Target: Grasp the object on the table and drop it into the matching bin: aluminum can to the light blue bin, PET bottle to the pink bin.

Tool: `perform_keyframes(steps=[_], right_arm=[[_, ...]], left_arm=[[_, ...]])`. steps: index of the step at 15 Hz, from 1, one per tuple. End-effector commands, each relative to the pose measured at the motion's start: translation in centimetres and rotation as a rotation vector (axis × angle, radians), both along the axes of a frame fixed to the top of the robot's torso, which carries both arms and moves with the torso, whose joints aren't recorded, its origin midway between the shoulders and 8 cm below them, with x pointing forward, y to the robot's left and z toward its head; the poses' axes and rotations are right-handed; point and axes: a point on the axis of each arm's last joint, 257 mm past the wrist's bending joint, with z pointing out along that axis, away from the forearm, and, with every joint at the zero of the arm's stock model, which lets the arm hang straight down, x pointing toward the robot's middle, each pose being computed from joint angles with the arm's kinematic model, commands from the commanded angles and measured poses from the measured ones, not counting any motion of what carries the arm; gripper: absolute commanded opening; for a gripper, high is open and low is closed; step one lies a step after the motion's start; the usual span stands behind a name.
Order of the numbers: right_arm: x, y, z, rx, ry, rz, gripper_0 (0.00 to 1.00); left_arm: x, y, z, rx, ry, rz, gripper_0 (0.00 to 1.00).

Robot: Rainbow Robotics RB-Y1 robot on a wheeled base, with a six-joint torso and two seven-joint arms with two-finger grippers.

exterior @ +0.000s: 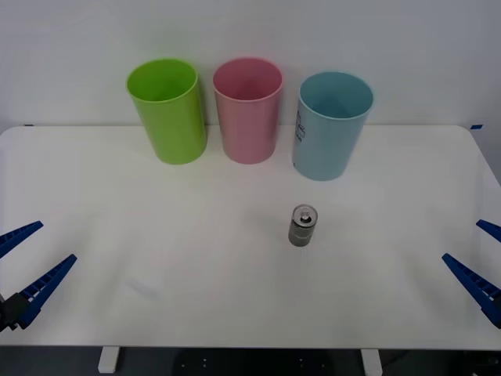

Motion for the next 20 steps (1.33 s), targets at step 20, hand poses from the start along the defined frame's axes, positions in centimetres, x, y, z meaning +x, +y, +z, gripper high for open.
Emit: perform_keyframes(steps=[20], right_arm=[[-0.1,2.8,-9.5,-0.200,0.000,0.029,1.00]], left_arm=[[0.0,0.0,0.0,0.000,0.000,0.000,1.00]])
